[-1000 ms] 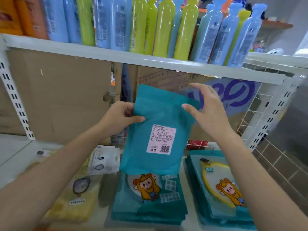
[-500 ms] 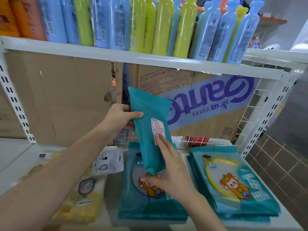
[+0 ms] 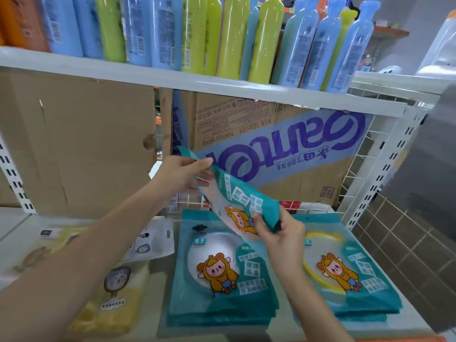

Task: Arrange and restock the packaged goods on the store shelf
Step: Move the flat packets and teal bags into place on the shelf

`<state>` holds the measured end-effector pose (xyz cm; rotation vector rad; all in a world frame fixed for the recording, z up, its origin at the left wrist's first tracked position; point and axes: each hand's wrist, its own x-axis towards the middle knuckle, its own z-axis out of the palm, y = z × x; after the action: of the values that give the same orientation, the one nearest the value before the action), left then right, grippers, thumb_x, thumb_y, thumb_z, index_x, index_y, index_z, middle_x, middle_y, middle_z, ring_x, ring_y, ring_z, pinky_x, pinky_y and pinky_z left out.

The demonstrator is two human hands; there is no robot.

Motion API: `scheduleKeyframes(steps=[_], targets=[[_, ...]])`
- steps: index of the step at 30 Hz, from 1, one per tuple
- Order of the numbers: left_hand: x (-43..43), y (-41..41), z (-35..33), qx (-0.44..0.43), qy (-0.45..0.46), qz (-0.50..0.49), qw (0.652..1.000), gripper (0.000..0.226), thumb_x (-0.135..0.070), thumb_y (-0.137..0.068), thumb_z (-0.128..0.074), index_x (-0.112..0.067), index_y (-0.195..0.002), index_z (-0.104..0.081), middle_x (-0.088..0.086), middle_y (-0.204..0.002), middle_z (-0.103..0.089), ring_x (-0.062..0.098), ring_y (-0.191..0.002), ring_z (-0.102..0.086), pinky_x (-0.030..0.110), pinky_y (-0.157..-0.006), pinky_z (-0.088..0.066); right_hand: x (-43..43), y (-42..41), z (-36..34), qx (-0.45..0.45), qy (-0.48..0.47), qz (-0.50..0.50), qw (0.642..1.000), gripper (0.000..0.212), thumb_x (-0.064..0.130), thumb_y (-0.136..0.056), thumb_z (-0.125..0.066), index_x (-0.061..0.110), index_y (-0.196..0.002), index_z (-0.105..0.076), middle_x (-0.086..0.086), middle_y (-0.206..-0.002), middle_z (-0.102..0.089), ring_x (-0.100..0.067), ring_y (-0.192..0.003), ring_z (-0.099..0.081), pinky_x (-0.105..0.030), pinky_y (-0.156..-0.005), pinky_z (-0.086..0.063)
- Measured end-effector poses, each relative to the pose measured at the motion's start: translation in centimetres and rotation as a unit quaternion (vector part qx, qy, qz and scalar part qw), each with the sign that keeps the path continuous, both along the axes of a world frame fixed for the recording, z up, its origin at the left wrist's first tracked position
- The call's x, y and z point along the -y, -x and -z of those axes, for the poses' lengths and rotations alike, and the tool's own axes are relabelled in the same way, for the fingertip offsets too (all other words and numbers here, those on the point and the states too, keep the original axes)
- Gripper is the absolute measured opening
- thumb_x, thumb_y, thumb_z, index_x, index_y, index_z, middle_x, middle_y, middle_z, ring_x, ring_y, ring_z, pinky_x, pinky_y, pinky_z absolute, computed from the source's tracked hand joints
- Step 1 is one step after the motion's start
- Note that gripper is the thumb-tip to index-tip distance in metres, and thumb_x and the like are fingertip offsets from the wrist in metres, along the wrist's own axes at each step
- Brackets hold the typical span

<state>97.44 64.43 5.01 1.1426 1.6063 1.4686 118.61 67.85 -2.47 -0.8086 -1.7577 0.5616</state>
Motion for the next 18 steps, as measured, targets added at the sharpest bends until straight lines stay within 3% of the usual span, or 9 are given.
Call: scheduleKeyframes(steps=[2, 3, 6, 9, 10, 13, 18], targets=[[0.3, 0.4, 0.5, -0.039, -0.020, -0.020, 0.999, 0.018, -0.035, -0.083, -0.064, -0.017, -0.085, -0.065, -0.002, -0.083, -0.071, 0.010, -0.074, -0.067, 0.025, -0.069, -0.055, -0.1, -0.6, -0.6, -0.026, 0.028, -0.001, 0.999, 0.011, 0.028, -0.082, -0.066, 0.026, -0.072, -0.059, 0.005, -0.058, -0.058, -0.009, -0.055, -0.051, -0.039, -0.053, -0.047], [0.4, 0.8, 1.0, -0.067, -0.031, -0.042, 0.996, 0.017, -0.033, -0.082, -0.065, -0.017, -0.088, -0.064, -0.001, -0.086, -0.069, 0.011, -0.077, -0.065, 0.025, -0.070, -0.055, -0.1, -0.9, -1.0, -0.046, 0.045, -0.009, 0.998, 0.010, 0.028, -0.082, -0.065, 0.031, -0.074, -0.059, 0.007, -0.060, -0.060, -0.008, -0.058, -0.053, -0.038, -0.056, -0.049], [0.9, 2.1, 3.2, -0.162, -0.015, -0.082, 0.983, 0.036, -0.032, -0.076, -0.072, -0.013, -0.103, -0.058, -0.003, -0.092, -0.061, 0.014, -0.084, -0.059, 0.016, -0.068, -0.046, -0.7, -2.1, -1.4, -0.114, 0.092, -0.038, 0.988, 0.024, 0.009, -0.084, -0.063, 0.033, -0.084, -0.059, 0.025, -0.070, -0.067, 0.006, -0.070, -0.062, -0.014, -0.057, -0.051], [1.4, 2.7, 5.1, -0.120, 0.048, -0.032, 0.991, 0.088, -0.061, -0.046, -0.080, -0.016, -0.115, -0.050, -0.004, -0.105, -0.056, 0.013, -0.097, -0.056, 0.014, -0.073, -0.044, -1.1, -3.0, -1.4, -0.159, 0.128, -0.051, 0.978, 0.020, 0.007, -0.084, -0.062, 0.026, -0.090, -0.062, 0.024, -0.079, -0.070, 0.004, -0.079, -0.065, -0.011, -0.060, -0.050], [1.4, 2.7, 5.6, -0.105, 0.064, -0.010, 0.992, 0.091, -0.064, -0.040, -0.076, -0.018, -0.114, -0.051, -0.004, -0.108, -0.056, 0.012, -0.101, -0.055, 0.014, -0.075, -0.044, -1.1, -3.2, -1.4, -0.173, 0.139, -0.054, 0.974, 0.017, 0.008, -0.084, -0.061, 0.024, -0.091, -0.063, 0.021, -0.082, -0.071, 0.001, -0.081, -0.066, -0.012, -0.060, -0.051], [1.8, 1.9, 6.2, -0.060, 0.084, 0.066, 0.993, 0.073, -0.065, -0.040, -0.076, -0.032, -0.103, -0.056, -0.009, -0.107, -0.061, 0.010, -0.107, -0.057, 0.020, -0.084, -0.045, -0.8, -3.3, -1.4, -0.209, 0.170, -0.076, 0.960, 0.015, 0.020, -0.078, -0.063, 0.020, -0.092, -0.064, 0.016, -0.087, -0.072, -0.006, -0.085, -0.068, -0.014, -0.060, -0.052], [2.0, 0.8, 7.3, 0.048, 0.051, 0.129, 0.989, 0.094, -0.070, -0.029, -0.080, -0.032, -0.112, -0.057, -0.014, -0.105, -0.069, 0.004, -0.098, -0.065, 0.029, -0.091, -0.046, -0.2, -3.2, -1.2, -0.241, 0.214, -0.100, 0.941, 0.052, 0.061, -0.050, -0.078, 0.026, -0.088, -0.070, 0.008, -0.097, -0.073, -0.010, -0.090, -0.069, -0.020, -0.065, -0.055]])
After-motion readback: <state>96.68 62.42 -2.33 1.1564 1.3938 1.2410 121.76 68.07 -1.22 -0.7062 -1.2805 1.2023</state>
